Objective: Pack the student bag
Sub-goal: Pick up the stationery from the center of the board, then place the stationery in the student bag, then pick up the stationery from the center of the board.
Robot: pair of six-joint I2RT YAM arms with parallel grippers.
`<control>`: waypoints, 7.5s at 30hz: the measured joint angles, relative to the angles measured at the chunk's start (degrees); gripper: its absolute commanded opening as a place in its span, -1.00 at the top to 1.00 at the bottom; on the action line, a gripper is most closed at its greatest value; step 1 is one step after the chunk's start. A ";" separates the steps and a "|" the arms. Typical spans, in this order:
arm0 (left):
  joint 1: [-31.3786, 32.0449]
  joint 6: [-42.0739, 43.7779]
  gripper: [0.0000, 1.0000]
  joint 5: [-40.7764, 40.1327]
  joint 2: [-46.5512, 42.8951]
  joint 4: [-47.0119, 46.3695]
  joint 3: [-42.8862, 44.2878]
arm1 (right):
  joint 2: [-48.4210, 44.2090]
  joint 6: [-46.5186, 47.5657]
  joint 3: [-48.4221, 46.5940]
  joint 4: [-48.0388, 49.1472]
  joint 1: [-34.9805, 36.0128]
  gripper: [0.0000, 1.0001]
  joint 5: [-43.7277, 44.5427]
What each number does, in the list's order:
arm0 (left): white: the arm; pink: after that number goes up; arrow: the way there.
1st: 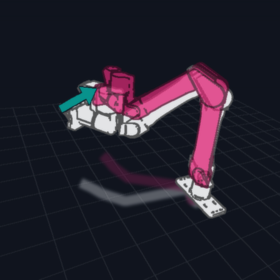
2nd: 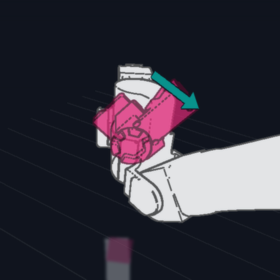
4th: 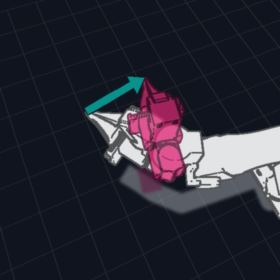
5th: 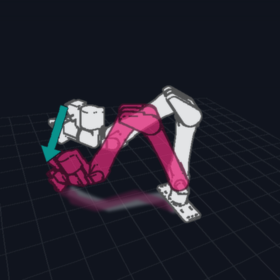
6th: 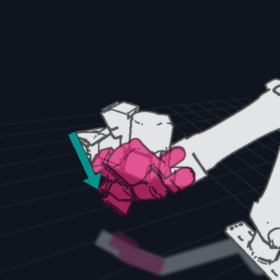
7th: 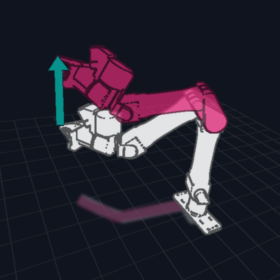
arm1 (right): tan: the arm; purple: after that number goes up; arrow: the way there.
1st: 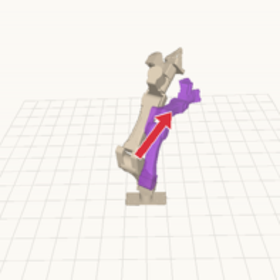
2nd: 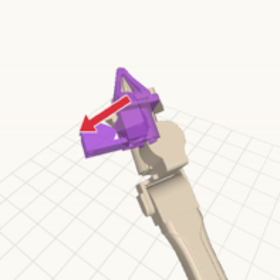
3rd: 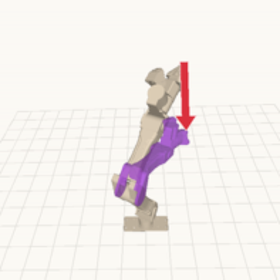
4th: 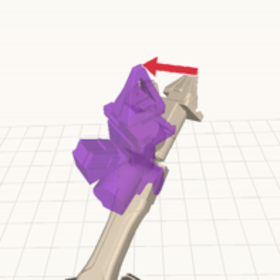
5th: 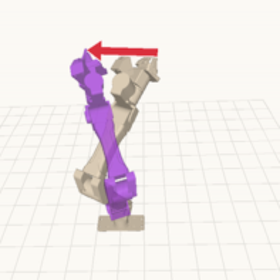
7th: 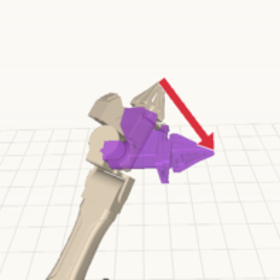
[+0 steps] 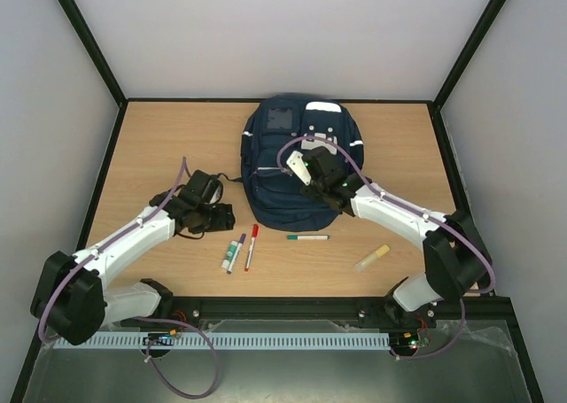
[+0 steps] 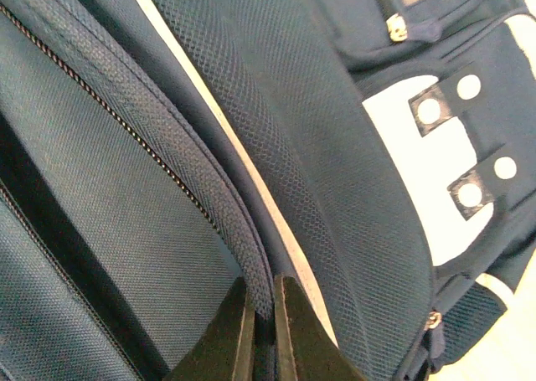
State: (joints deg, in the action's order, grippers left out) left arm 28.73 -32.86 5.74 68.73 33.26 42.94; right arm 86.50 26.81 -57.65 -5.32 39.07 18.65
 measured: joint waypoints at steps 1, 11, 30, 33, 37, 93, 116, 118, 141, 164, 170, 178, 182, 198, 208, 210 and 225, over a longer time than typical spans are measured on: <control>0.61 -0.17 -0.41 0.02 0.11 0.39 0.00 | -0.76 -0.09 -0.02 0.02 0.00 0.98 -0.17; 7.13 -2.36 -0.13 -0.33 5.16 3.17 -1.33 | -3.21 -1.70 -0.04 0.55 -0.13 0.99 -1.11; 11.39 -4.85 0.21 -3.26 10.29 4.70 -1.84 | -3.23 -2.75 1.01 1.09 -0.26 0.99 -1.95; 11.74 -4.92 0.25 -3.41 11.23 4.44 -1.86 | -3.23 -2.82 1.09 1.25 -0.26 0.99 -1.97; 11.76 -4.94 0.27 -3.43 12.81 3.89 -1.86 | -3.23 -2.84 1.25 1.38 -0.26 0.99 -2.05; 12.39 -41.77 0.95 6.27 16.44 -47.45 7.10 | 1.73 -6.34 -16.72 -11.58 -0.85 0.99 -5.64; 10.21 -64.52 0.58 5.05 35.41 -59.49 15.06 | 1.77 -9.22 -17.73 -13.44 -1.70 0.99 -8.07; 10.25 -65.51 0.36 4.96 37.09 -59.47 17.49 | 1.77 -9.29 -17.73 -13.38 -1.84 0.99 -8.00; 13.25 -43.50 -0.50 6.47 22.73 -36.70 16.13 | -0.94 -9.75 -15.39 -12.24 -4.85 0.98 -13.64; 14.08 -7.58 -0.99 -6.71 -11.15 -5.44 5.88 | -3.04 -10.99 -9.66 -8.44 -6.08 0.99 -15.93; 11.39 -5.68 -0.88 -11.61 -1.09 2.71 11.02 | -4.28 -11.02 -8.59 -7.89 -6.12 0.99 -16.22; 10.67 -2.56 -0.51 -7.96 4.72 5.38 8.33 | -4.63 -11.28 -6.67 -6.32 -6.12 0.99 -17.38; 11.82 -2.60 -0.46 -6.05 4.74 6.84 7.19 | -5.66 -11.43 -4.98 -5.44 -6.12 0.99 -17.64; 13.27 0.42 -0.01 -0.26 8.00 9.60 3.45 | -6.99 -11.45 -2.16 -2.47 -6.16 0.98 -18.18; 13.86 0.37 0.11 0.68 11.45 9.20 1.90 | -7.52 -11.41 -1.53 -2.08 -6.19 0.98 -18.14; 14.43 0.28 0.12 0.48 12.41 9.16 1.90 | -7.85 -11.41 -1.29 -2.01 -6.19 0.99 -18.18; 18.23 -1.22 0.23 -3.78 20.50 9.16 4.76 | -8.83 -11.39 -0.66 -1.90 -6.38 0.98 -18.29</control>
State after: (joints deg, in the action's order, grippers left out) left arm 46.96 -34.09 1.96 89.23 42.41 47.70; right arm 77.67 15.42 -58.30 -7.22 32.69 0.36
